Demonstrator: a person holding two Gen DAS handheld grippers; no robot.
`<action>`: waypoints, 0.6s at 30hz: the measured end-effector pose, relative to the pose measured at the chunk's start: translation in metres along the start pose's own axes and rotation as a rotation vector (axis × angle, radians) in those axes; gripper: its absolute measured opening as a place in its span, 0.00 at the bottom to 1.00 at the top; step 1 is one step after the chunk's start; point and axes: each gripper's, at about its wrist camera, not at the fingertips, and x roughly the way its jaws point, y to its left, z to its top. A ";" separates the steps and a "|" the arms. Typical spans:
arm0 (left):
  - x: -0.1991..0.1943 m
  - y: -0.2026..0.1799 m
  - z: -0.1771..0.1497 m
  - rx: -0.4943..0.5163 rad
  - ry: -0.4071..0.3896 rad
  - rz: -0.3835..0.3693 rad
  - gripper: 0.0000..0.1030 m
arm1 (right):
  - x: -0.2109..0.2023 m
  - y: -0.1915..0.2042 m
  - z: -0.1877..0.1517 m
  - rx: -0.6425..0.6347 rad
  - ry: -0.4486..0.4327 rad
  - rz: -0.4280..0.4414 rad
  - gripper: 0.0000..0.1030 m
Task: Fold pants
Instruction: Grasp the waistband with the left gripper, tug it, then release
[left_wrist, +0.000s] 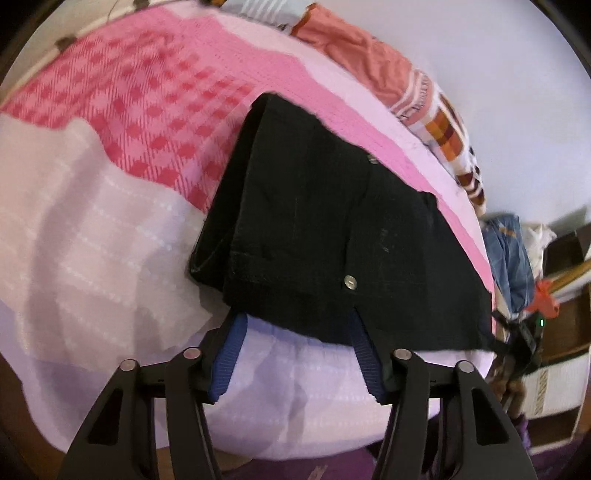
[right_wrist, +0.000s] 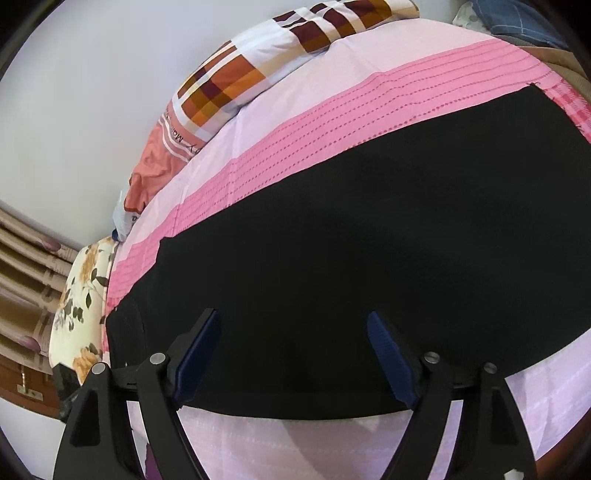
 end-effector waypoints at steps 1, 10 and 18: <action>0.003 0.003 0.001 -0.022 0.006 -0.007 0.44 | -0.001 0.000 -0.001 -0.002 0.000 0.000 0.77; -0.009 -0.016 -0.002 0.011 -0.095 0.064 0.22 | 0.001 -0.004 -0.002 0.010 0.000 -0.006 0.81; -0.013 -0.046 0.018 0.177 -0.176 0.164 0.19 | 0.003 -0.004 -0.007 0.006 0.000 0.000 0.81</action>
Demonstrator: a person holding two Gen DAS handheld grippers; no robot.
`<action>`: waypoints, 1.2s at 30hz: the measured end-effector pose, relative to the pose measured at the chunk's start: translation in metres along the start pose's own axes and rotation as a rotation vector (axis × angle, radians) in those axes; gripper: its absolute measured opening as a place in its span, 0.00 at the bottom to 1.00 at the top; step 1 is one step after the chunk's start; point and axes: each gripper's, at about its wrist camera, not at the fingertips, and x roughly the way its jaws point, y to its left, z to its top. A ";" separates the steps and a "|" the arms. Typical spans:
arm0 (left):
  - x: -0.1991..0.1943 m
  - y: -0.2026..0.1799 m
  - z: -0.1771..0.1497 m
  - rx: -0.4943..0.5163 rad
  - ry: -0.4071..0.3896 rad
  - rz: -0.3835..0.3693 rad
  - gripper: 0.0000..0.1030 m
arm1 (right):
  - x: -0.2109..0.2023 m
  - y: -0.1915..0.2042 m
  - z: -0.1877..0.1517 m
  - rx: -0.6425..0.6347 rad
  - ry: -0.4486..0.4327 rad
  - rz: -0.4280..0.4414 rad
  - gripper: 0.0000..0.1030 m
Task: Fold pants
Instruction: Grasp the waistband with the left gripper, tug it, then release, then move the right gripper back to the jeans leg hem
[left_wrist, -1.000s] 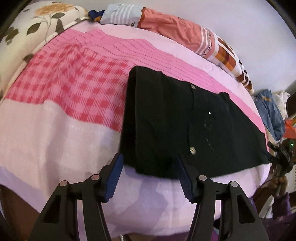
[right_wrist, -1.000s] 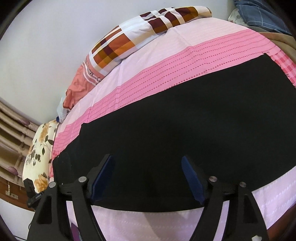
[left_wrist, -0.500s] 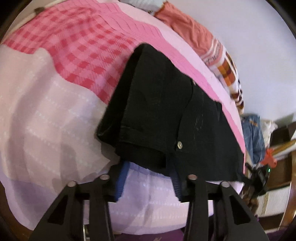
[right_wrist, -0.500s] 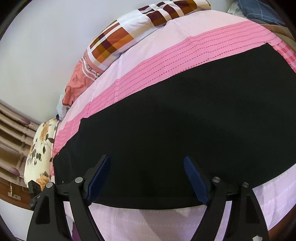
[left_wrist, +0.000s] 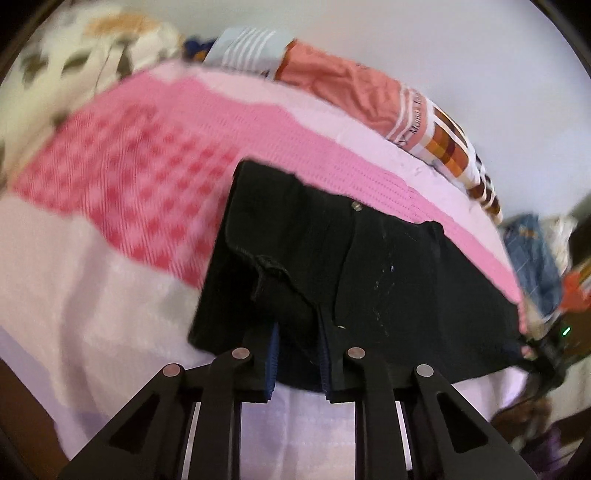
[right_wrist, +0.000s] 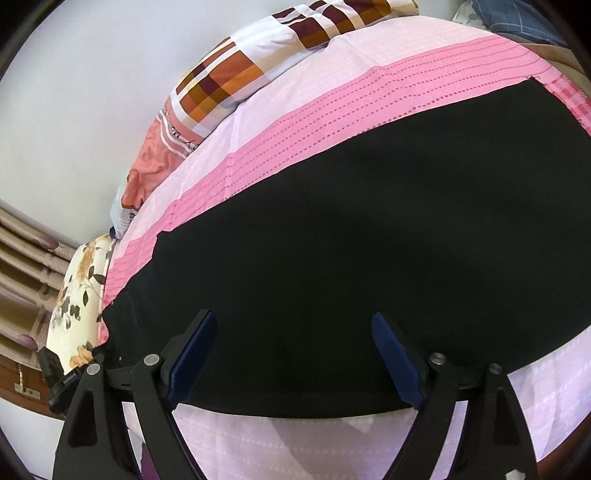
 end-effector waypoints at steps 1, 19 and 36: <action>0.002 -0.003 -0.002 0.034 -0.007 0.025 0.19 | 0.000 -0.001 -0.001 0.001 -0.003 0.003 0.81; 0.003 0.016 -0.019 -0.015 -0.048 0.170 0.65 | -0.043 -0.044 -0.003 0.152 -0.110 0.167 0.85; 0.058 -0.130 0.000 0.183 0.044 -0.064 0.79 | -0.158 -0.236 -0.003 0.578 -0.432 0.157 0.85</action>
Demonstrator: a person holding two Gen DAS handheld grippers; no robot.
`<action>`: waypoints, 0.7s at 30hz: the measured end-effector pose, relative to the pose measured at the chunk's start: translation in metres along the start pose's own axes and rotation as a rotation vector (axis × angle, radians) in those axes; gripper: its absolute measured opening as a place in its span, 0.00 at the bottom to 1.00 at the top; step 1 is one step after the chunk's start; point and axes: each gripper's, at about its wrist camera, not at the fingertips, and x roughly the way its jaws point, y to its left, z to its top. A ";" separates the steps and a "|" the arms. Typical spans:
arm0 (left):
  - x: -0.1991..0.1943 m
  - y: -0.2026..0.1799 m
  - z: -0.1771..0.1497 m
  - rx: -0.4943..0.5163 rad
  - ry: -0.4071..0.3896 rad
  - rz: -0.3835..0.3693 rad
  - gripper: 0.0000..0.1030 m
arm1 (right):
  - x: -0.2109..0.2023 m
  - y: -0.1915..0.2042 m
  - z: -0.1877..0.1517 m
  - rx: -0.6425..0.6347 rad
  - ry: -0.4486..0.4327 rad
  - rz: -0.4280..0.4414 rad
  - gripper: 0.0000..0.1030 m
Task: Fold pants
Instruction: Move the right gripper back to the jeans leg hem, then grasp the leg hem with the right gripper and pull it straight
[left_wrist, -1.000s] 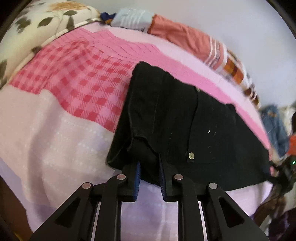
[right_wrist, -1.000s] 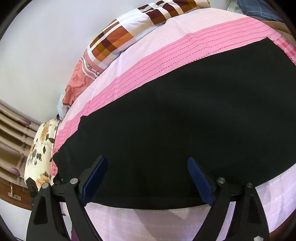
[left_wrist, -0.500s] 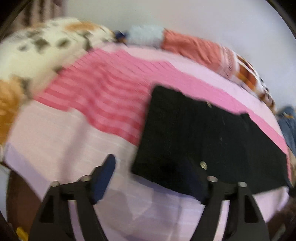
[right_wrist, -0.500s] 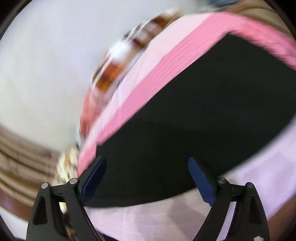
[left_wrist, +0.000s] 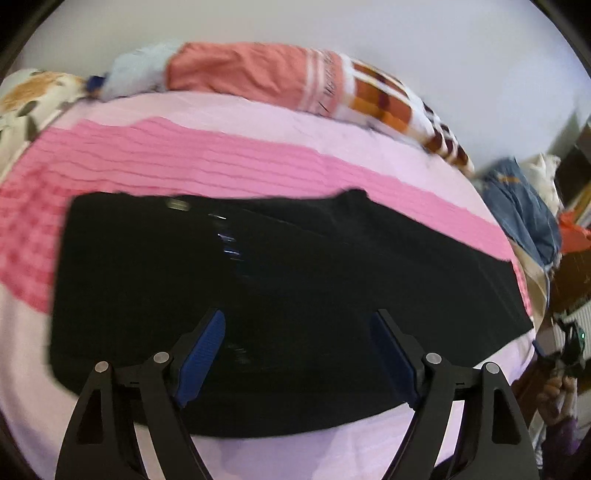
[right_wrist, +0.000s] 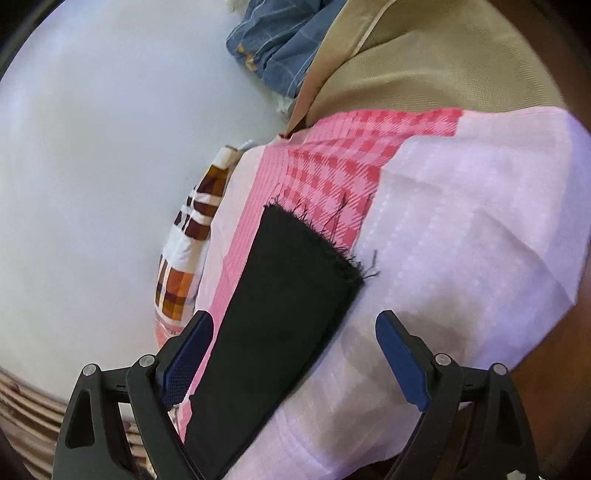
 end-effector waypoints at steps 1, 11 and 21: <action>0.005 -0.007 -0.001 0.002 0.007 -0.010 0.79 | 0.003 -0.002 0.002 0.006 0.005 0.013 0.85; 0.029 -0.068 -0.015 0.179 0.005 -0.025 0.79 | 0.034 0.009 0.006 -0.106 0.048 0.018 0.72; 0.036 -0.104 -0.007 0.290 -0.015 0.167 0.79 | 0.044 0.013 0.005 -0.249 0.077 -0.161 0.10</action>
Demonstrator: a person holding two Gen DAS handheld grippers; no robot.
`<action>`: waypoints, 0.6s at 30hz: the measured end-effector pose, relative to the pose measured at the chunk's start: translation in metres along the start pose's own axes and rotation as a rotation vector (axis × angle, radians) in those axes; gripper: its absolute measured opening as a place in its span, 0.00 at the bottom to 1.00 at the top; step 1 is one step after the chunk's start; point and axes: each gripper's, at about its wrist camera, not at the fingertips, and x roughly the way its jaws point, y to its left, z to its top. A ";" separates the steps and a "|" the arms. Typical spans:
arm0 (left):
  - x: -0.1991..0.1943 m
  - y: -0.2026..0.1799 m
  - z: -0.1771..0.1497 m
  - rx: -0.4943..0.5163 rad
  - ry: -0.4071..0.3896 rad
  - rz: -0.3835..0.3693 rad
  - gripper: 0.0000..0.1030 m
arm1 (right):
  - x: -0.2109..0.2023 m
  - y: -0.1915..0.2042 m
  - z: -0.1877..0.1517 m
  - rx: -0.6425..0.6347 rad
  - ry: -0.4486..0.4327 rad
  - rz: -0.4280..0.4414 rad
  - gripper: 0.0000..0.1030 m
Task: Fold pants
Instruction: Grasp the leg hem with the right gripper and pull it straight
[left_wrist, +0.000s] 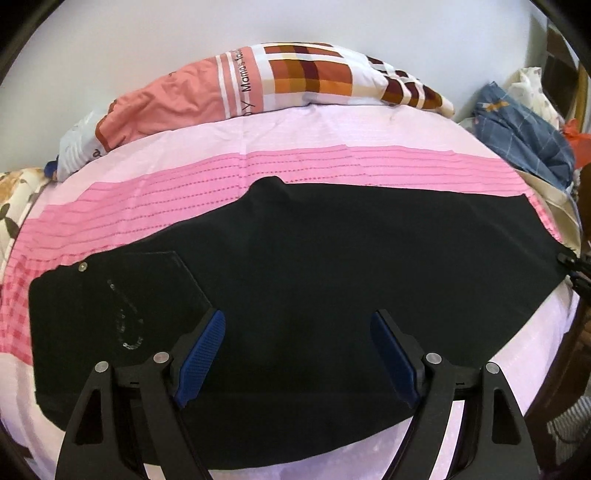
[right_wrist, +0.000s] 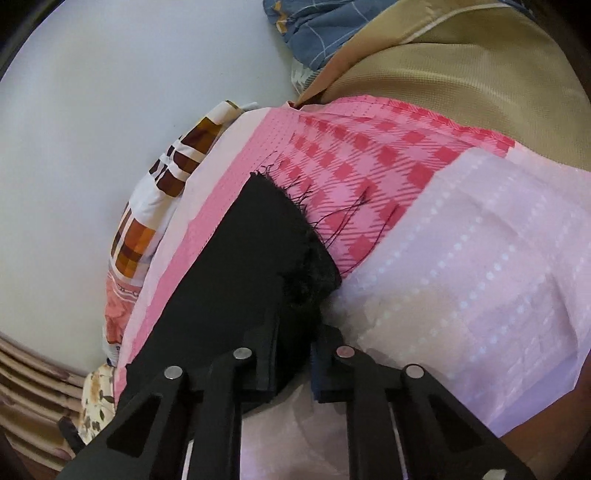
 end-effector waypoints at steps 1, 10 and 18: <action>0.000 -0.001 0.001 0.005 0.000 0.028 0.79 | 0.000 0.002 0.000 -0.017 -0.001 -0.015 0.10; 0.003 -0.007 0.002 0.067 0.009 0.121 0.79 | 0.003 0.005 0.000 0.004 0.003 -0.021 0.09; 0.008 -0.006 -0.001 0.074 0.023 0.144 0.79 | 0.002 0.011 0.002 0.020 -0.002 -0.020 0.08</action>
